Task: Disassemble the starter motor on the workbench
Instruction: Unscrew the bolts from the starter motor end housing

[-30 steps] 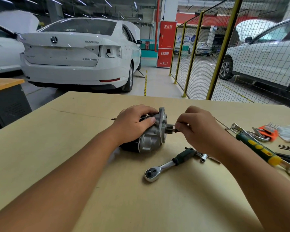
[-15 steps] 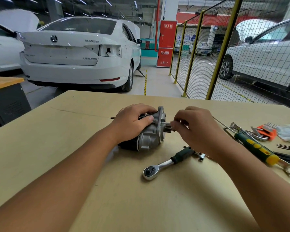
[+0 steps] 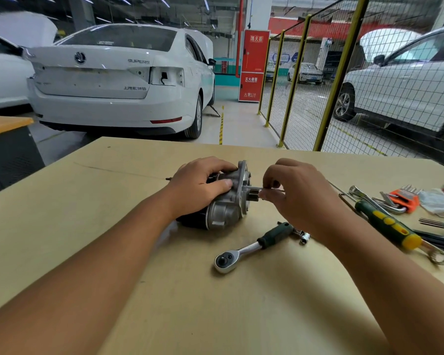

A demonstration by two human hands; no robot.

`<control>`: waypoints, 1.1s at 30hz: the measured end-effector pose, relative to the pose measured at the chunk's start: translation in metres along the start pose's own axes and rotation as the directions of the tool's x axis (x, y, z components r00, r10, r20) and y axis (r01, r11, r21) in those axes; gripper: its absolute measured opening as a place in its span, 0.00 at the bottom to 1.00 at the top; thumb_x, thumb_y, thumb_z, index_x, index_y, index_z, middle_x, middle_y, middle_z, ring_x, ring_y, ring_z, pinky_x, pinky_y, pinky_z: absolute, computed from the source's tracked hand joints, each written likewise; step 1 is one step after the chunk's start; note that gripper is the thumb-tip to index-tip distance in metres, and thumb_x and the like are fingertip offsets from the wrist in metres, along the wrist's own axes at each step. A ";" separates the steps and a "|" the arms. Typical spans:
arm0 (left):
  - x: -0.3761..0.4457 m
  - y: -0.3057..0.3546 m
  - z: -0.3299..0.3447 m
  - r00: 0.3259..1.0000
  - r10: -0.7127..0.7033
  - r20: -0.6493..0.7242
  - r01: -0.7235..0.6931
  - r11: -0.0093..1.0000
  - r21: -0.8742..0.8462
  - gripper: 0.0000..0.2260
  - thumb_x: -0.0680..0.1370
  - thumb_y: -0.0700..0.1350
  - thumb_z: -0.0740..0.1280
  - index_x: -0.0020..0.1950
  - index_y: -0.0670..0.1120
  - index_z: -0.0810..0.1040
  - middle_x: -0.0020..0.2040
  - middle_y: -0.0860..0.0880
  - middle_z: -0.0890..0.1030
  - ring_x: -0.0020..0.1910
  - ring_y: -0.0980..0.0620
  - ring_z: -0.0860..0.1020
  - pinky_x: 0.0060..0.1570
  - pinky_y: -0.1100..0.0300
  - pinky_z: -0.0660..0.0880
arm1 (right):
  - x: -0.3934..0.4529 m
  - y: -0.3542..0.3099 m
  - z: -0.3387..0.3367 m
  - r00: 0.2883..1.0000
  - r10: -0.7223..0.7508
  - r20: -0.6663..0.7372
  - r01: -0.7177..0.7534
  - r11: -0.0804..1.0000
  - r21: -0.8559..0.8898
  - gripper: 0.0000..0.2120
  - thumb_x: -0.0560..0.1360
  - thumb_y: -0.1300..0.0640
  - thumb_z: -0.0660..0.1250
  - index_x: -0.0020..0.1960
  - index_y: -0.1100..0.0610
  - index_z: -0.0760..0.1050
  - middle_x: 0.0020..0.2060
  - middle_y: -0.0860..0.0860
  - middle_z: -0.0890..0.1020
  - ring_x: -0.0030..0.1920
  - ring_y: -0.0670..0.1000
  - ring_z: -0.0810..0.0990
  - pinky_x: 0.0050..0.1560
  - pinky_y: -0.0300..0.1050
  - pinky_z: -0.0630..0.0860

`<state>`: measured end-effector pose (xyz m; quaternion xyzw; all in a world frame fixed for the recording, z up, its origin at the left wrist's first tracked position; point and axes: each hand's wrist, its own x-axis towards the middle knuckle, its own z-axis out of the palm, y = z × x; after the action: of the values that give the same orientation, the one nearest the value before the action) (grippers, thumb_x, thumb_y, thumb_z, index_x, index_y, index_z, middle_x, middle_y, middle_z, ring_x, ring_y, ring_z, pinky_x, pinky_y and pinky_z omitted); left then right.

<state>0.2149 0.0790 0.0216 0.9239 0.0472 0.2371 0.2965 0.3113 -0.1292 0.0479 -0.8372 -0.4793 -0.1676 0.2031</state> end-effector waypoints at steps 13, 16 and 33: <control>0.000 0.000 0.000 1.000 -0.001 -0.002 0.001 1.000 -0.002 0.20 0.76 0.53 0.64 0.66 0.52 0.82 0.60 0.56 0.82 0.61 0.52 0.79 0.66 0.45 0.73 | 0.000 0.004 0.005 1.000 0.012 0.019 -0.009 0.992 -0.123 0.09 0.81 0.48 0.65 0.52 0.49 0.82 0.50 0.45 0.76 0.50 0.53 0.77 0.56 0.55 0.72; -0.001 0.001 0.000 1.000 0.008 0.002 -0.008 1.000 0.004 0.20 0.75 0.53 0.64 0.66 0.51 0.81 0.60 0.56 0.82 0.61 0.52 0.79 0.66 0.45 0.73 | 0.000 0.002 0.003 1.000 0.021 -0.002 -0.021 0.989 -0.149 0.06 0.79 0.45 0.67 0.49 0.46 0.80 0.50 0.42 0.76 0.51 0.51 0.76 0.54 0.54 0.71; -0.001 0.001 0.000 1.000 0.011 -0.009 -0.011 1.000 0.008 0.20 0.76 0.53 0.65 0.66 0.51 0.82 0.60 0.55 0.83 0.61 0.50 0.79 0.65 0.45 0.73 | 0.000 0.008 0.005 0.999 -0.025 -0.021 0.022 0.994 -0.104 0.06 0.80 0.50 0.68 0.49 0.49 0.83 0.47 0.43 0.78 0.48 0.52 0.77 0.50 0.51 0.70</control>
<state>0.2143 0.0775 0.0219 0.9242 0.0447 0.2429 0.2914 0.3187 -0.1303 0.0426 -0.8391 -0.4775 -0.2038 0.1625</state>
